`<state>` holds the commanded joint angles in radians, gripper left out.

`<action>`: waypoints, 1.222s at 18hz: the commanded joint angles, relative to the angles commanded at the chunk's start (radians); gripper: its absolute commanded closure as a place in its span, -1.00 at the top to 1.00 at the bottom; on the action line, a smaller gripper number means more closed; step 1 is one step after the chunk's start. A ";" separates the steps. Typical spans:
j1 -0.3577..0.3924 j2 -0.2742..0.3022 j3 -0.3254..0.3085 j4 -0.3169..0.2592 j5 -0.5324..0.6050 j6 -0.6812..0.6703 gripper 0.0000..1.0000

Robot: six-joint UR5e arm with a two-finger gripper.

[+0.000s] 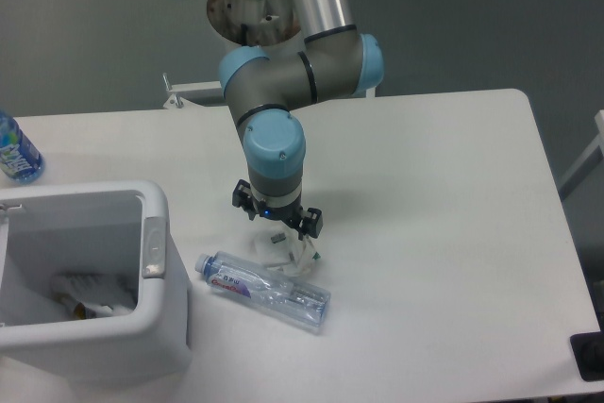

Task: Place the trash in the trash can
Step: 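Close the gripper on the clear plastic wrapper and lift it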

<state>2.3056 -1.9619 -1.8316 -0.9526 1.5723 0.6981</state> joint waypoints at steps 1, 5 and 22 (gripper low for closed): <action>0.000 -0.003 -0.002 0.002 0.000 -0.009 0.82; 0.006 -0.002 0.000 0.003 0.002 -0.008 0.35; 0.076 0.085 0.015 -0.012 0.022 0.044 -1.00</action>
<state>2.3820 -1.8765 -1.8162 -0.9648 1.5939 0.7422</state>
